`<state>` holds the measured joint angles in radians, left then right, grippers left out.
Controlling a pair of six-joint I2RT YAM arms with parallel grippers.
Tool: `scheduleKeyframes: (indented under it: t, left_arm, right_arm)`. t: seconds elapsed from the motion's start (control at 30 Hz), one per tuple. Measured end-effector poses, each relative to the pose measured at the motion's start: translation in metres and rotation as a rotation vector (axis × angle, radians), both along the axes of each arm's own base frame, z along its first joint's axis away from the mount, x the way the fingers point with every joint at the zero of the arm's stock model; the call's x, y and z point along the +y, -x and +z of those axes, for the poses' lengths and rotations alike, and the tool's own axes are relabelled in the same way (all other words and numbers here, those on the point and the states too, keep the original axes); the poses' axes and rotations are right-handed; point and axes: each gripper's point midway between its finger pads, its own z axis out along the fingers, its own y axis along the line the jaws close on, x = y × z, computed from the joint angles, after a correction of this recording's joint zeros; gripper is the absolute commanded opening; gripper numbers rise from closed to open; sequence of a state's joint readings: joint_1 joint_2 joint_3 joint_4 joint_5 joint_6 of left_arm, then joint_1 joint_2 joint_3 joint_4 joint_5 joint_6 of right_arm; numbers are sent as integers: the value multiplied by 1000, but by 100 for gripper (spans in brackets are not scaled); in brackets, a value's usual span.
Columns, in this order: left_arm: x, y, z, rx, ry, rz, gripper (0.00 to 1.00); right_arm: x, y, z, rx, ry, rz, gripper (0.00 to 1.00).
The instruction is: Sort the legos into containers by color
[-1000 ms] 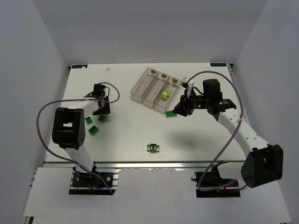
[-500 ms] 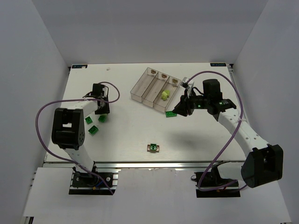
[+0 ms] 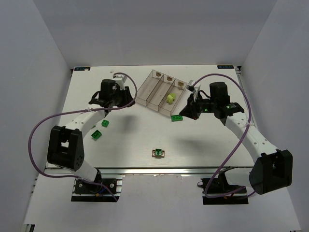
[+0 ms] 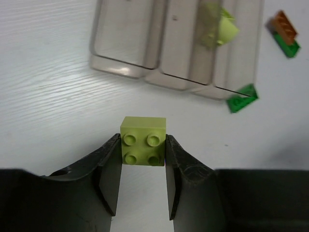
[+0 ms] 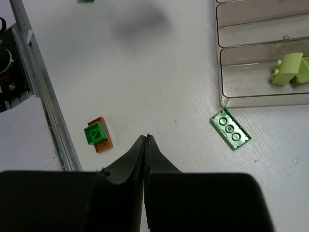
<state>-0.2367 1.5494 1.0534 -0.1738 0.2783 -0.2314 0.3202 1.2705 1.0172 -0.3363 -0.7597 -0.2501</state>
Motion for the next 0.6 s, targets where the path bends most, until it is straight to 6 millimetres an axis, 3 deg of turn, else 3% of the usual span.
scheduleKeyframes:
  t: [0.17, 0.37, 0.47, 0.6]
  left_arm:
    - [-58, 11, 18, -24, 60, -121, 4]
    - [-127, -8, 47, -85, 88, -209, 9]
    - [-152, -19, 40, -80, 78, -227, 11]
    - [-178, -28, 14, -41, 51, -237, 16]
  right_arm:
    - [-3, -4, -1, -4, 14, -27, 0]
    - [-7, -8, 6, -40, 17, -59, 0]
    - [-8, -9, 13, -65, 11, -67, 0]
    - [-8, -8, 16, -76, 8, -69, 0]
